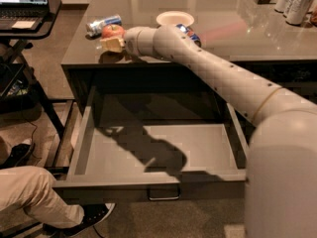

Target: Place apple into top drawer

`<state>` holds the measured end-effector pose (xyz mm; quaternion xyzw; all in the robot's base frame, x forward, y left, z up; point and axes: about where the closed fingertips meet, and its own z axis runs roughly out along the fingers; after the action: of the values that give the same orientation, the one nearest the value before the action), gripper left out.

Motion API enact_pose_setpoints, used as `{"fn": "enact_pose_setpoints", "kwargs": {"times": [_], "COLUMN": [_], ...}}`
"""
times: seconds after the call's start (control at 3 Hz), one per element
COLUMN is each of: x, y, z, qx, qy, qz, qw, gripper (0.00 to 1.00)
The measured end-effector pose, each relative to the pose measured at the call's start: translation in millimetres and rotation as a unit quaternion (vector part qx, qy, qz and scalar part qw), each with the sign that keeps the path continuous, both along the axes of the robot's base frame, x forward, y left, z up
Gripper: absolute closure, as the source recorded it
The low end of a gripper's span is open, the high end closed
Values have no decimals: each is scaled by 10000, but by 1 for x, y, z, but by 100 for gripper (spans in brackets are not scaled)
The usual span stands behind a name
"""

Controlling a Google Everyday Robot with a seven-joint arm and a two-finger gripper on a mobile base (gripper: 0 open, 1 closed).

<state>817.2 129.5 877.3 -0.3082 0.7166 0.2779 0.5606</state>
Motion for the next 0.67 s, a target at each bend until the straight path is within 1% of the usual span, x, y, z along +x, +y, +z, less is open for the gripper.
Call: {"fn": "enact_pose_setpoints", "kwargs": {"times": [0.33, 0.67], "x": [-42, -93], "y": [-27, -64], "z": [27, 34], "qx": [-112, -205], "qy": [94, 608], "qz": [107, 146], "qw": [9998, 9978], "gripper": [100, 100]}}
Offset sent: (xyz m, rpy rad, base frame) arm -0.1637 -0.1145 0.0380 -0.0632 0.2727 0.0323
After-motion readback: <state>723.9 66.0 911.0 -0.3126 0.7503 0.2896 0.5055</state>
